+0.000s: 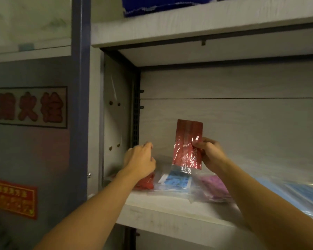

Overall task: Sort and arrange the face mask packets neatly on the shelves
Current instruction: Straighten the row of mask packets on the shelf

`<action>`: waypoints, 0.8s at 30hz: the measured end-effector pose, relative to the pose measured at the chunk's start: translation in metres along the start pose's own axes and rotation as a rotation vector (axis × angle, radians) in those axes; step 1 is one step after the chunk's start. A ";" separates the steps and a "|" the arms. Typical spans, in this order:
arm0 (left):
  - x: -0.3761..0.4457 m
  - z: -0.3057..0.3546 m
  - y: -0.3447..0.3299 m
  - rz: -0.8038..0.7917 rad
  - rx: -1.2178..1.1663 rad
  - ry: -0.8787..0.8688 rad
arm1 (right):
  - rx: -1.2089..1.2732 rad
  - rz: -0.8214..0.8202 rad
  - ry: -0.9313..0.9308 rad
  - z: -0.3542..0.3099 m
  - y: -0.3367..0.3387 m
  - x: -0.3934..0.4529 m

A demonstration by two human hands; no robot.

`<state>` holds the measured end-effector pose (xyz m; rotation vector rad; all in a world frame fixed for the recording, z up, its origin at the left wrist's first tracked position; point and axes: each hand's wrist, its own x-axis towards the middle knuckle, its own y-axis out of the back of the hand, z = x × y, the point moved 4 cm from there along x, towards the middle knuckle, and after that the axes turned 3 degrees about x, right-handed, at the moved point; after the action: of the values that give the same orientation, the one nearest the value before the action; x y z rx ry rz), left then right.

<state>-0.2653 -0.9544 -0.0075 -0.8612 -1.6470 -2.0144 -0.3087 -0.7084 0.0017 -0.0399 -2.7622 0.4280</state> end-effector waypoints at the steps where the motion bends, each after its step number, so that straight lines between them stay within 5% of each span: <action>1: 0.002 -0.007 0.007 -0.007 0.052 0.004 | -0.003 -0.010 -0.009 0.000 -0.007 0.000; 14: -0.017 -0.064 0.060 -0.212 0.284 0.118 | -0.260 -0.058 -0.254 0.065 -0.118 -0.011; 24: -0.023 -0.065 0.059 -0.287 0.367 0.091 | -1.334 -0.101 -0.055 0.070 -0.134 -0.022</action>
<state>-0.2237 -1.0329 0.0124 -0.4163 -2.0930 -1.8009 -0.3085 -0.8585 -0.0286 -0.2006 -2.5345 -1.4443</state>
